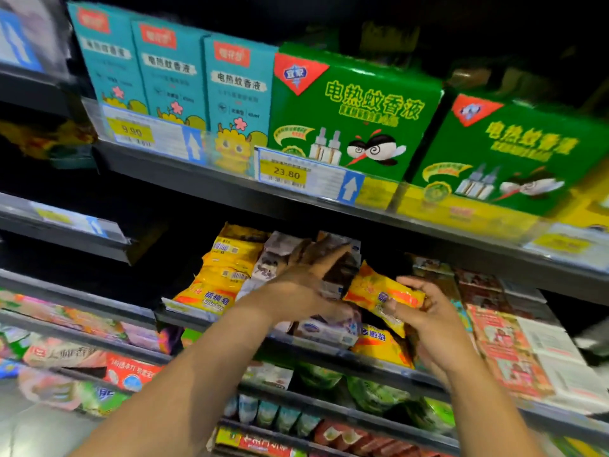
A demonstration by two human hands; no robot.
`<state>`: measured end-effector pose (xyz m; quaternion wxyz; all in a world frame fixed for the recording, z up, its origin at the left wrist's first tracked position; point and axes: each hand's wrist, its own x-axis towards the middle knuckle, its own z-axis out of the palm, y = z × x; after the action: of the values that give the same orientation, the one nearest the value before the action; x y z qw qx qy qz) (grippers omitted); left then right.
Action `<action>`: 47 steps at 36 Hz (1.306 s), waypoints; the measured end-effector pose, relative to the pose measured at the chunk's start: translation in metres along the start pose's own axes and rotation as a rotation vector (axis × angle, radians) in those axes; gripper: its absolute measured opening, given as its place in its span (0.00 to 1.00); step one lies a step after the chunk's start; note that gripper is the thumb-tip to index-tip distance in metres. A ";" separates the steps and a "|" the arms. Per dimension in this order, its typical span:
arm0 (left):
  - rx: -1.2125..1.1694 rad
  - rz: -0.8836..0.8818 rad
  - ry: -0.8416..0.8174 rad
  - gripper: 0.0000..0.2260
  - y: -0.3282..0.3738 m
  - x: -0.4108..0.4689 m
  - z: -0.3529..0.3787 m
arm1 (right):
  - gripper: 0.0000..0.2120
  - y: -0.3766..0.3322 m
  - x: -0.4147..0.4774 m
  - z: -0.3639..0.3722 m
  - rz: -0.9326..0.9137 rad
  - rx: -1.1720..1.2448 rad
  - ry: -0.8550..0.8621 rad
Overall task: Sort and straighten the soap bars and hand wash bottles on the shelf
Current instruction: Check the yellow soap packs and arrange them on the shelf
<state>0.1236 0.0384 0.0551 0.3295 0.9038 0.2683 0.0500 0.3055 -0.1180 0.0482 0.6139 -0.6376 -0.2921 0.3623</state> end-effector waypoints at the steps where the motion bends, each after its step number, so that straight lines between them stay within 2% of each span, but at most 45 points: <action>1: 0.016 0.034 0.028 0.46 0.001 -0.002 0.000 | 0.33 0.001 -0.002 0.004 0.020 0.073 -0.012; 2: 0.037 0.073 0.063 0.46 0.001 -0.008 -0.001 | 0.33 0.001 -0.003 0.008 0.037 0.139 -0.028; 4: 0.138 0.156 0.159 0.45 0.002 -0.019 0.002 | 0.25 0.000 -0.009 0.015 0.045 0.235 -0.075; 5: 0.160 0.225 0.216 0.43 0.001 -0.023 0.007 | 0.24 0.000 -0.012 0.019 0.046 0.266 -0.093; 8: 0.104 0.430 0.400 0.27 -0.013 -0.027 0.019 | 0.37 0.006 -0.015 0.028 0.025 0.305 -0.148; 9: 0.056 0.453 0.442 0.23 -0.016 -0.029 0.021 | 0.37 0.006 -0.018 0.031 0.019 0.312 -0.181; 11: -0.034 0.469 0.512 0.20 -0.019 -0.032 0.024 | 0.34 0.006 -0.022 0.037 0.017 0.323 -0.242; 14: -0.213 0.422 0.519 0.21 -0.016 -0.041 0.024 | 0.19 0.004 -0.030 0.045 0.048 0.378 -0.301; 16: -0.312 0.360 0.501 0.21 -0.015 -0.047 0.021 | 0.13 0.005 -0.033 0.048 0.061 0.387 -0.332; 17: -0.338 0.326 0.501 0.20 -0.013 -0.050 0.019 | 0.14 0.006 -0.035 0.049 0.060 0.379 -0.336; 20: -0.557 0.171 0.504 0.15 -0.011 -0.055 0.020 | 0.32 0.011 -0.037 0.048 0.060 0.335 -0.353; 22: -0.729 0.093 0.498 0.11 -0.006 -0.057 0.021 | 0.37 0.010 -0.041 0.048 0.023 0.201 -0.394; 24: -0.773 0.072 0.491 0.08 -0.001 -0.059 0.023 | 0.28 0.006 -0.045 0.051 -0.006 0.017 -0.384; 26: -0.795 0.054 0.467 0.08 0.002 -0.061 0.024 | 0.16 0.003 -0.046 0.054 -0.048 -0.057 -0.292; 27: -0.826 0.052 0.460 0.09 0.005 -0.061 0.025 | 0.13 0.003 -0.045 0.055 -0.070 -0.053 -0.246; 29: -0.867 0.067 0.431 0.17 0.010 -0.062 0.027 | 0.12 0.002 -0.045 0.057 -0.091 0.000 -0.190; 33: -0.826 0.113 0.331 0.32 0.013 -0.071 0.027 | 0.20 0.008 -0.043 0.055 -0.073 0.108 -0.130; 35: -0.614 0.172 0.274 0.37 0.003 -0.075 0.025 | 0.19 0.010 -0.043 0.053 -0.075 0.138 -0.119; 38: -0.239 0.259 0.274 0.29 -0.005 -0.077 0.024 | 0.11 0.009 -0.048 0.053 -0.050 0.159 -0.145; 41: -0.210 0.353 0.431 0.18 -0.009 -0.072 0.027 | 0.05 0.011 -0.050 0.052 -0.029 0.151 -0.228; 42: -0.212 0.362 0.477 0.17 -0.011 -0.071 0.028 | 0.06 0.011 -0.051 0.052 -0.015 0.165 -0.272; 45: -0.279 0.309 0.507 0.17 -0.016 -0.071 0.030 | 0.25 0.014 -0.050 0.044 0.003 0.213 -0.418; 46: -0.320 0.277 0.501 0.17 -0.015 -0.073 0.030 | 0.29 0.014 -0.050 0.041 -0.008 0.181 -0.446; 47: -0.391 0.226 0.488 0.16 -0.012 -0.074 0.030 | 0.28 0.015 -0.050 0.039 -0.027 0.125 -0.458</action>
<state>0.0629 -0.0093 0.0304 0.4150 0.8090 0.2227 0.3516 0.2440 -0.1371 0.0394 0.5747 -0.4956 -0.4090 0.5067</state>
